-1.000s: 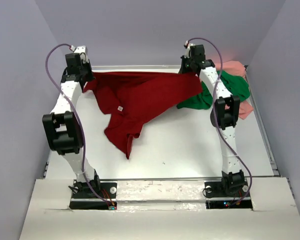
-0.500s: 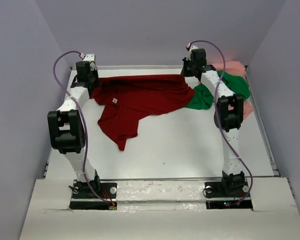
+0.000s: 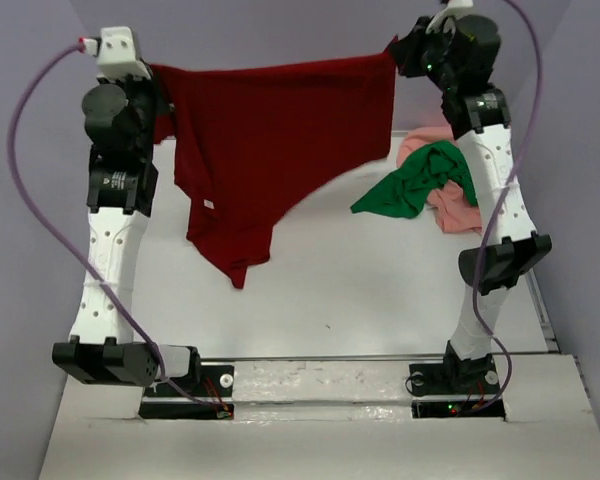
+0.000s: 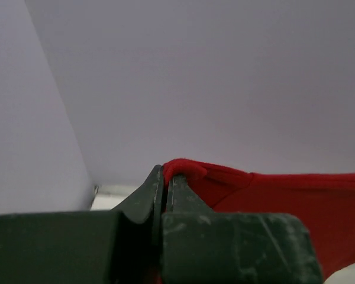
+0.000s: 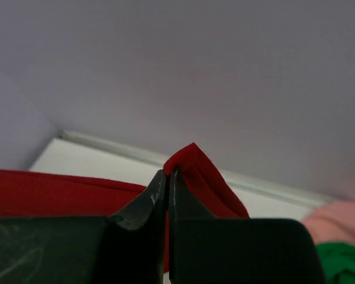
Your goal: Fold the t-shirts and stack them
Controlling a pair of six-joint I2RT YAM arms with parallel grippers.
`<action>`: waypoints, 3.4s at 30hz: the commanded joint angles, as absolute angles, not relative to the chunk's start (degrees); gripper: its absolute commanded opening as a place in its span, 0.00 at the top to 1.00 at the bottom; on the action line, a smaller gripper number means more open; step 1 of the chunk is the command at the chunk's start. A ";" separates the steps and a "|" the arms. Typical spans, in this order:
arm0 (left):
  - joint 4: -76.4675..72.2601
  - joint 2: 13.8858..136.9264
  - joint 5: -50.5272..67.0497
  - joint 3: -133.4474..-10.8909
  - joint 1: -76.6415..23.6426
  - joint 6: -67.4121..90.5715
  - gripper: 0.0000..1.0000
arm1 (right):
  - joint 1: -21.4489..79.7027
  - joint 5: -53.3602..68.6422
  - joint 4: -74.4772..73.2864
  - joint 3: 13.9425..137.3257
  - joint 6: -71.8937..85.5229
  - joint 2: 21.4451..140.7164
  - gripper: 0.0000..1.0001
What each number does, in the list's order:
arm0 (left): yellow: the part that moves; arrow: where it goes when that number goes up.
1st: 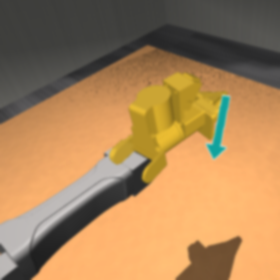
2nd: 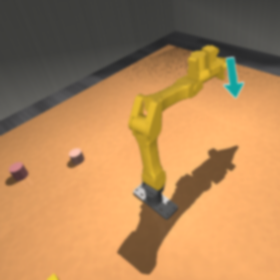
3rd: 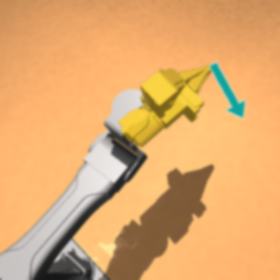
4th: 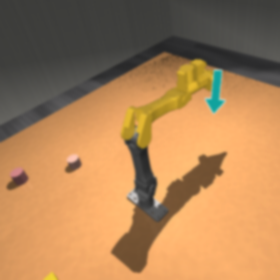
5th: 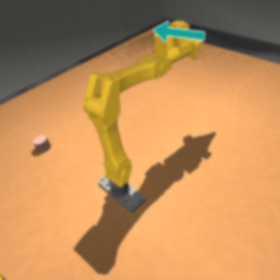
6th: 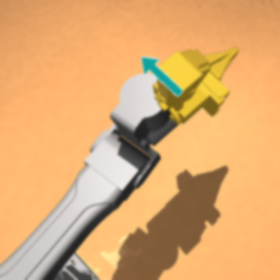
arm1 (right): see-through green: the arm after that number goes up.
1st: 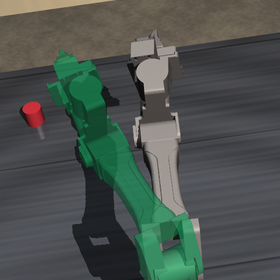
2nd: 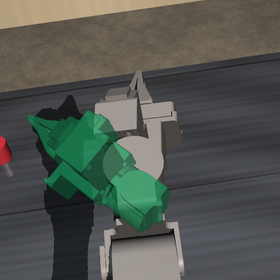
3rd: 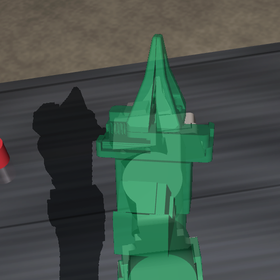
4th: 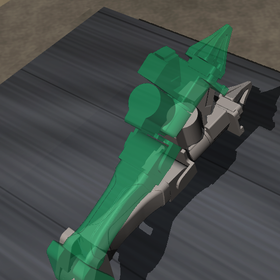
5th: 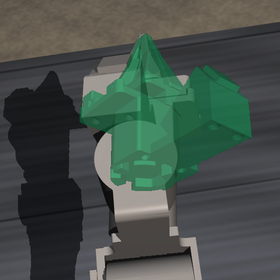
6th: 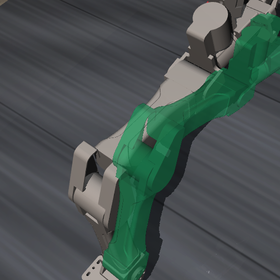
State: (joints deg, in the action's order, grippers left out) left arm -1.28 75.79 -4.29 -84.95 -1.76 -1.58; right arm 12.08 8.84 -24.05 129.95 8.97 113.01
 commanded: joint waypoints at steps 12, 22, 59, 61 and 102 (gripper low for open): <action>22.22 54.77 -5.11 -121.46 -3.96 2.37 1.00 | 11.69 9.49 -34.80 130.79 10.63 77.89 1.00; 37.18 50.97 14.58 -90.15 2.46 2.65 1.00 | 11.69 11.51 -38.69 93.42 11.51 60.04 1.00; -11.77 99.88 -6.49 -82.02 -2.19 -0.62 0.01 | 11.69 12.91 -16.90 127.47 6.15 128.81 0.15; -14.83 95.74 -11.39 -79.03 -2.90 -1.23 0.01 | 12.21 13.71 -13.47 116.88 5.89 123.25 0.14; 24.96 92.02 22.41 -72.25 -7.56 0.79 0.14 | 13.27 16.26 -14.94 100.20 8.35 111.97 0.17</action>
